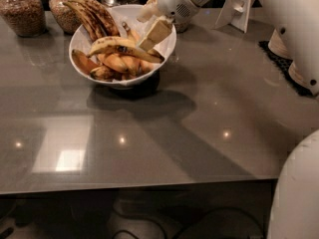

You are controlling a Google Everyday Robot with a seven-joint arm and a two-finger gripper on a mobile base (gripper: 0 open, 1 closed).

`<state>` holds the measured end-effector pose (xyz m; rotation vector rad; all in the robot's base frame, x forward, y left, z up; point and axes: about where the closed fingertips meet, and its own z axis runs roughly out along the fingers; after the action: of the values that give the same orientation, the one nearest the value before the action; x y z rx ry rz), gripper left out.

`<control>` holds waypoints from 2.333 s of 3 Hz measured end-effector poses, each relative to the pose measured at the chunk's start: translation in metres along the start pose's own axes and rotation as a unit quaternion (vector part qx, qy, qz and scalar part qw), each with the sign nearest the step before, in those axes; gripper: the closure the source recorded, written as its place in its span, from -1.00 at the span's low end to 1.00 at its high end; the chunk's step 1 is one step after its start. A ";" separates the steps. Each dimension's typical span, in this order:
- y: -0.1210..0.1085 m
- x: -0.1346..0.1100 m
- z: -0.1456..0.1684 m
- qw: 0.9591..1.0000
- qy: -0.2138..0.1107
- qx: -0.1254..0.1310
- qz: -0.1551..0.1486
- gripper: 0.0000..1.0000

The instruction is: Pick banana from white bowl

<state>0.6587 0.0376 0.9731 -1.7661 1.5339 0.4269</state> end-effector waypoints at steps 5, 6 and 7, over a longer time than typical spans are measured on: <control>0.001 0.021 0.037 0.999 0.007 -0.024 0.042 -0.12; 0.002 0.015 0.047 0.999 -0.005 -0.030 0.044 -0.06; 0.003 0.013 0.049 0.998 -0.008 -0.032 0.044 0.19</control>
Offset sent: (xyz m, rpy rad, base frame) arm 0.0051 -0.0160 -0.0124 -0.0439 0.0441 -0.0508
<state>0.6699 0.0637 0.9306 -1.7433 1.6073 0.5388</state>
